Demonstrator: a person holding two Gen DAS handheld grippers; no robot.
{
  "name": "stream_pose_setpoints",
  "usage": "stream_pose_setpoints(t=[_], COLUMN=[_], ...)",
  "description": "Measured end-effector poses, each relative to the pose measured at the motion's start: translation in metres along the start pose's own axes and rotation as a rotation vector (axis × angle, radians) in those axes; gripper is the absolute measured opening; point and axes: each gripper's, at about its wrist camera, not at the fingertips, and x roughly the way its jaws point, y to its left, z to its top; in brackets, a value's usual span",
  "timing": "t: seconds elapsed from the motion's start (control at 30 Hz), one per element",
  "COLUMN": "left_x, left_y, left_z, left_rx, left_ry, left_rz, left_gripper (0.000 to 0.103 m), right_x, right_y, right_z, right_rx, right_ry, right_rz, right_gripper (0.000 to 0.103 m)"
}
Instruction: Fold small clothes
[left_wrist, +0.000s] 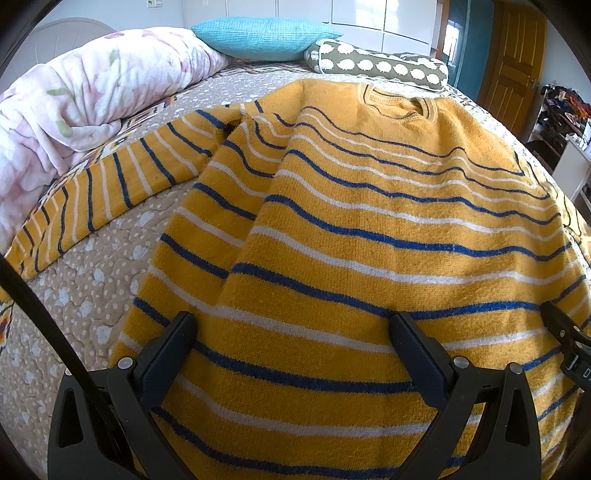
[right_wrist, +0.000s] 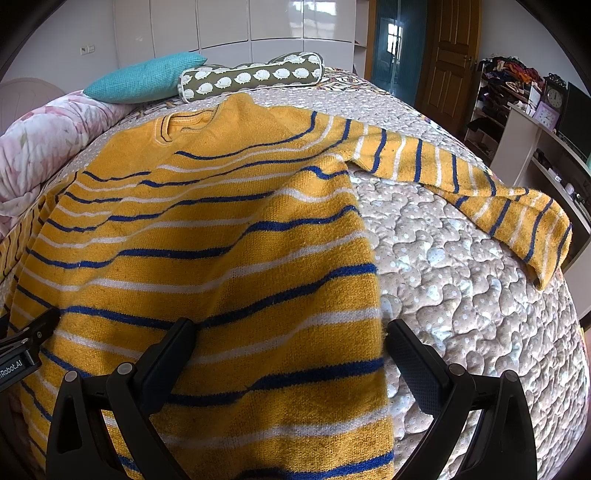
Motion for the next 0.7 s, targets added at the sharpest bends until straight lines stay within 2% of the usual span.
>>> stream_pose_setpoints(t=[0.13,0.7], left_x=[0.001,-0.0019], left_y=[-0.0035,-0.0021], left_z=[0.0,-0.0008], left_rx=[0.008,-0.011], left_ry=[-0.004,-0.004], left_rz=[0.02,0.001], left_gripper=[0.103,0.103], right_x=[0.0,-0.0001], right_y=[-0.0004,-0.0011], right_z=[0.0001,0.0006], right_rx=[0.0,0.001], right_ry=[0.0,0.002], right_rz=[0.0,0.001], right_gripper=[0.103,0.103])
